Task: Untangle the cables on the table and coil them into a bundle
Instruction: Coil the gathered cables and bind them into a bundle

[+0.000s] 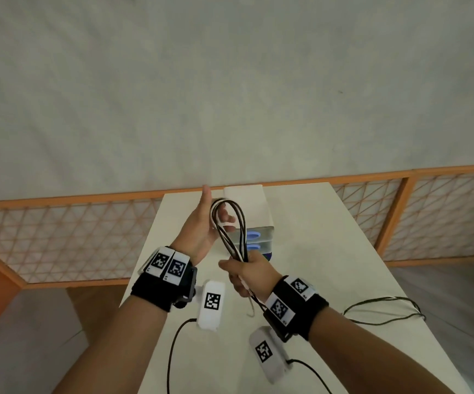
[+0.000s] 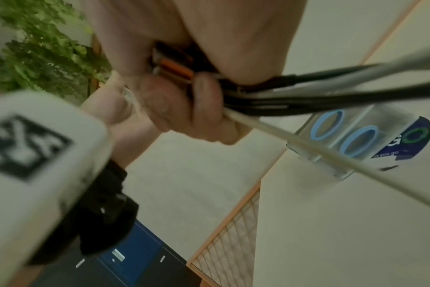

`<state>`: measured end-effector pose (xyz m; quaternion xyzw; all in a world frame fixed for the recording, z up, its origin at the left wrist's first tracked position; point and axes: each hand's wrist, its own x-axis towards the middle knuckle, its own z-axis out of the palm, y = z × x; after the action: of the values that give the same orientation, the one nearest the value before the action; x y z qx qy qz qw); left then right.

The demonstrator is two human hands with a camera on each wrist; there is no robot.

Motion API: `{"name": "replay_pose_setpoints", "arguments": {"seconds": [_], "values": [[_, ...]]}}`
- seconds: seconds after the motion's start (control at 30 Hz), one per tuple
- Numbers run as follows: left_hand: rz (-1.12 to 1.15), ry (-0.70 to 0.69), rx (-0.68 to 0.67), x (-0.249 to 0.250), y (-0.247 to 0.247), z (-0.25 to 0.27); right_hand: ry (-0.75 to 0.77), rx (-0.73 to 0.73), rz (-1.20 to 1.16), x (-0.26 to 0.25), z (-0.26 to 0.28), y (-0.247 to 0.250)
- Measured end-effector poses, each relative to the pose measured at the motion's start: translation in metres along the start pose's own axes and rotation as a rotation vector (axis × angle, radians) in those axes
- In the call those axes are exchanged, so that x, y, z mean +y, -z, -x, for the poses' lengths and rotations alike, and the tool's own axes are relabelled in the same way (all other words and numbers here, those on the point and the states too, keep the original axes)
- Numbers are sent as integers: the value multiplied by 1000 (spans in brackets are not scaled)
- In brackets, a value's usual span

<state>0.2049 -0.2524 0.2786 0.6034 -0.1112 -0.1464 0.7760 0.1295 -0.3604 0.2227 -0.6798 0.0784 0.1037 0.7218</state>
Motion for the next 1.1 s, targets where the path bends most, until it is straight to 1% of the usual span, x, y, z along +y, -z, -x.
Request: {"name": "replay_pose_setpoints", "arguments": {"seconds": [0.03, 0.07, 0.1, 0.17, 0.2, 0.23, 0.3, 0.37, 0.43, 0.5, 0.53, 0.57, 0.6, 0.7, 0.73, 0.77, 0.87, 0.93, 1.03, 1.1], "values": [[-81, -4, 23, -4, 2, 1, -8, -4, -26, -2, 1, 3], [-145, 15, 18, -9, 5, 3, -12, -10, -45, -5, 1, 5], [-188, 67, -43, -16, 5, 6, -14, -19, -60, -8, 2, 6], [-265, 189, -249, -27, -1, 15, -4, -31, -45, -10, 0, 8], [-329, 218, -320, -32, -6, 17, 0, -29, -8, -10, 0, 7], [-403, 216, -354, -35, -11, 18, -1, -20, 34, -11, 0, 6], [-478, 170, -364, -37, -18, 15, -19, 27, 54, -11, -1, 5], [-419, 172, -380, -35, -20, 11, 8, 57, 51, -11, -2, 6], [-322, 242, -396, -29, -21, 11, 71, 54, 80, -12, -4, 8], [-281, 273, -429, -27, -22, 7, 121, -4, 115, -16, -3, 13], [-259, 261, -426, -27, -23, 5, 136, -34, 122, -15, -3, 17], [-206, 248, -406, -26, -23, 1, 146, -64, 143, -13, -3, 22], [-107, 246, -352, -26, -22, -3, 146, -80, 211, -8, -3, 29], [284, 241, -128, -21, -18, -19, 64, -35, 588, 21, -4, 52], [359, 244, -79, -21, -18, -24, 37, -15, 625, 31, -4, 58], [408, 251, -46, -21, -20, -26, 19, -7, 611, 40, -4, 63], [443, 299, 15, -33, -28, -29, -10, -41, 573, 48, 1, 69], [430, 287, 49, -42, -26, -34, -70, -91, 558, 45, 6, 77], [469, 239, 141, -45, -8, -44, -135, -164, 723, 41, 13, 100], [440, 214, 203, -45, 8, -49, -92, -165, 838, 34, 20, 111]]}}
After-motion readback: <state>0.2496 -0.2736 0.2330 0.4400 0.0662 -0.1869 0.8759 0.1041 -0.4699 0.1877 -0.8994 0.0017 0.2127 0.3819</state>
